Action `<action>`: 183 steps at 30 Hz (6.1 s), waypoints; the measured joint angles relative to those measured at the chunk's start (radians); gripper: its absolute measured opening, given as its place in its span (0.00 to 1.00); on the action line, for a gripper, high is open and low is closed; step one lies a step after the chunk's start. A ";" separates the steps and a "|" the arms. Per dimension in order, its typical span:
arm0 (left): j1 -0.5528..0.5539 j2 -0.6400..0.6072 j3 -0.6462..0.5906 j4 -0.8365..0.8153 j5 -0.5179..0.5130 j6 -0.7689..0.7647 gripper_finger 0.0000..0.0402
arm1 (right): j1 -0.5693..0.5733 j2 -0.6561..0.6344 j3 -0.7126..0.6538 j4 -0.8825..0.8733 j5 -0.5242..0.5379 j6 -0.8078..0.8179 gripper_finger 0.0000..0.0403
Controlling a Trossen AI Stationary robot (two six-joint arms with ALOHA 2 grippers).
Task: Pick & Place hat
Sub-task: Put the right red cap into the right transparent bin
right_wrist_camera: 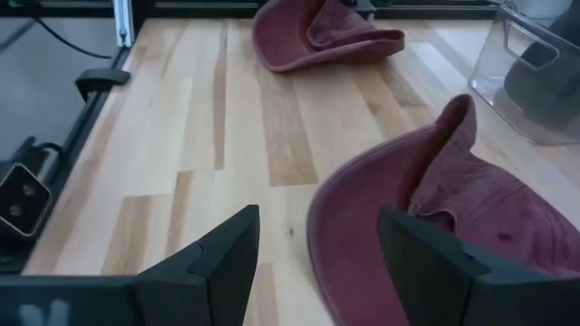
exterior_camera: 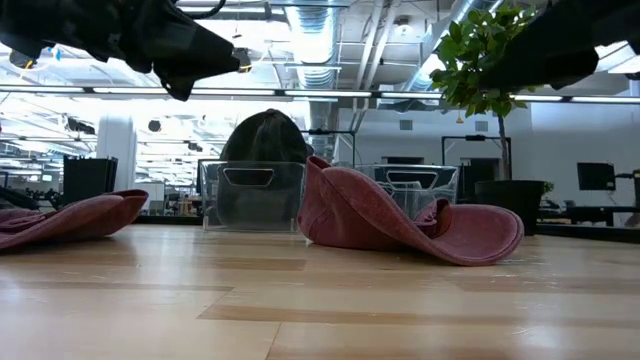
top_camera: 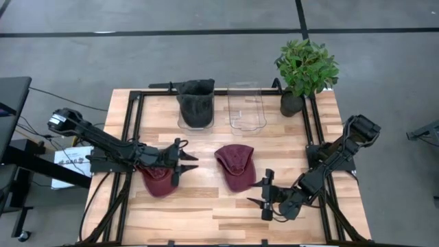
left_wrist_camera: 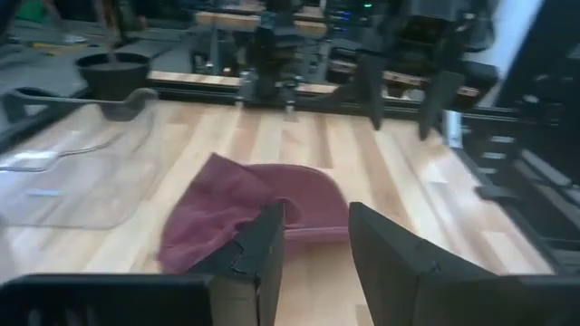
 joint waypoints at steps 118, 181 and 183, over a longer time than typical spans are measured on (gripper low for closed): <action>-0.066 0.189 0.111 0.094 0.136 0.180 0.30 | -0.161 0.033 -0.204 0.378 -0.005 0.012 0.01; -0.150 0.288 0.186 0.221 0.035 1.829 0.27 | -0.202 -0.267 -0.193 0.302 -0.376 0.235 0.00; -0.150 0.288 0.186 0.220 0.036 1.805 0.24 | -0.211 -0.267 -0.193 0.302 -0.386 0.225 0.00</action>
